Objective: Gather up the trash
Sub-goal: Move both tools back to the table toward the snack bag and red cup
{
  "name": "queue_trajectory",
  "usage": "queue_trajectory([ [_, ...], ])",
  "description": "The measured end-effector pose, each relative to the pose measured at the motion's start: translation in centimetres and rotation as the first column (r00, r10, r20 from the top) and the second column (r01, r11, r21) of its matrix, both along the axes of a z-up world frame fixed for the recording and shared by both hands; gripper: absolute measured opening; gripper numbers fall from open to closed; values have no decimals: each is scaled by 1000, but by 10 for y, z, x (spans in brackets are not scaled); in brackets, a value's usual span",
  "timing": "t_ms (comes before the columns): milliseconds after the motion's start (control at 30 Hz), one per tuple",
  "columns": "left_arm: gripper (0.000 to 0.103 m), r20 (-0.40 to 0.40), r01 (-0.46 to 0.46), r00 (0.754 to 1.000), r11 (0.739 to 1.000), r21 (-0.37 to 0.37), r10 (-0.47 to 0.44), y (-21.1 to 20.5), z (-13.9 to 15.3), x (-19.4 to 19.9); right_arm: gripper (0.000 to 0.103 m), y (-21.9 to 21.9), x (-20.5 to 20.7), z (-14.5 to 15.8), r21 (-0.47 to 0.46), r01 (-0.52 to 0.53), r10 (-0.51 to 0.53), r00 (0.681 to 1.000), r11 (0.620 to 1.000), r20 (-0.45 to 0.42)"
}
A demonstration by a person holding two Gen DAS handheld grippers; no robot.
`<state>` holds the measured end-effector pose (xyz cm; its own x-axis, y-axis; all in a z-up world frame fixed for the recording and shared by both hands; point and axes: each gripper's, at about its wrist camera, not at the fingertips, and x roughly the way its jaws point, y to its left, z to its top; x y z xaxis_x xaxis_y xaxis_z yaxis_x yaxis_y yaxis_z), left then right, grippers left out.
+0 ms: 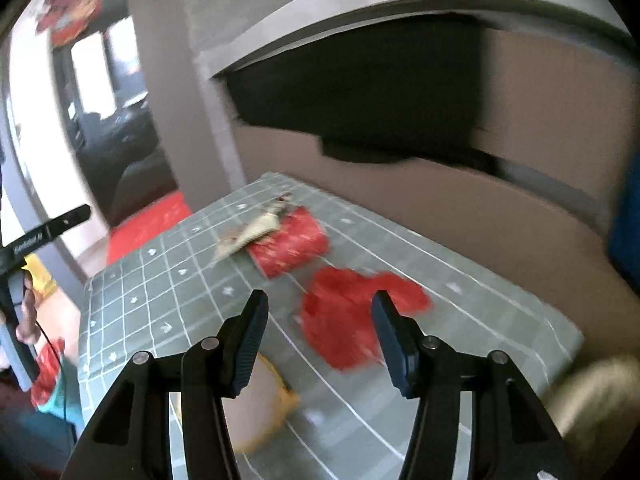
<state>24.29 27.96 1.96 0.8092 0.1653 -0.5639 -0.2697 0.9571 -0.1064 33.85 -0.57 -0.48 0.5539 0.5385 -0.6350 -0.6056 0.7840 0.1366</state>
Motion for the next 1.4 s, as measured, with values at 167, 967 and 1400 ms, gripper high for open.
queue_trajectory([
  [167,47,-65,223,969,954,-199,-240,-21,-45,42,47,41,27,8,-90,-19,21,999,996,29],
  [967,45,-130,54,978,804,-592,-161,29,-89,123,47,-28,57,-10,-110,115,-116,993,987,0],
  [1400,45,-228,69,960,929,-362,-160,82,-115,254,47,60,118,-8,-61,-21,13,991,998,-134],
])
